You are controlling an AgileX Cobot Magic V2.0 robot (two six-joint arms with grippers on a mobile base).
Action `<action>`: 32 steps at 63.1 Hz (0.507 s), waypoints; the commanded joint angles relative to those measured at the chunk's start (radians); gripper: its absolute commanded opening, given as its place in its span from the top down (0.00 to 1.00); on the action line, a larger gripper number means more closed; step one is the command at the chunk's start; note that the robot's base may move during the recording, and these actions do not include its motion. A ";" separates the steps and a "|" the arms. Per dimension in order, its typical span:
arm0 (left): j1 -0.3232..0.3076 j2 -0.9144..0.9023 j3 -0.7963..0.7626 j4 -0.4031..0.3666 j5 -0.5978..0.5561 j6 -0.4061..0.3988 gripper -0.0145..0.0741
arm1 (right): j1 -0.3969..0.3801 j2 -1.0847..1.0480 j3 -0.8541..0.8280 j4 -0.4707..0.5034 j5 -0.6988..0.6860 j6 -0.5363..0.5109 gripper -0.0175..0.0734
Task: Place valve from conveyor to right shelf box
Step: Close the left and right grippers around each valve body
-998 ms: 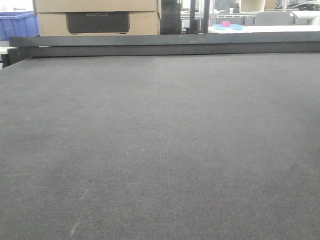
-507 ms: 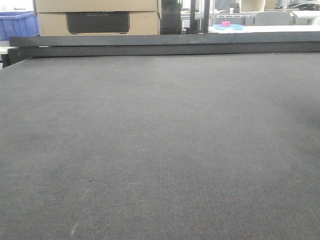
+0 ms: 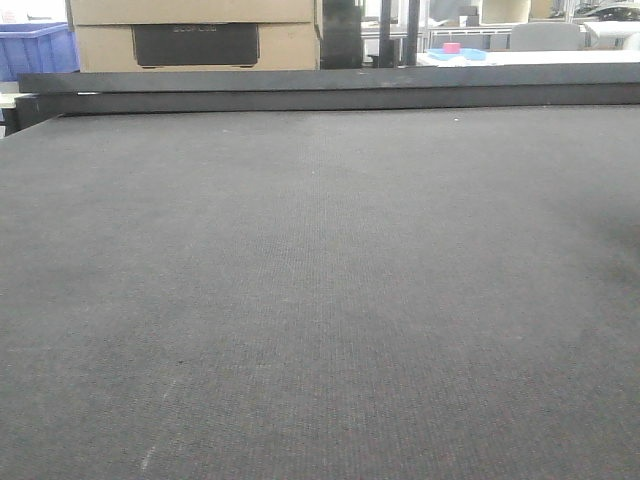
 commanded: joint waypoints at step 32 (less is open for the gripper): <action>0.004 -0.001 -0.007 -0.010 -0.011 -0.001 0.96 | -0.006 0.050 -0.006 -0.015 -0.014 -0.010 0.25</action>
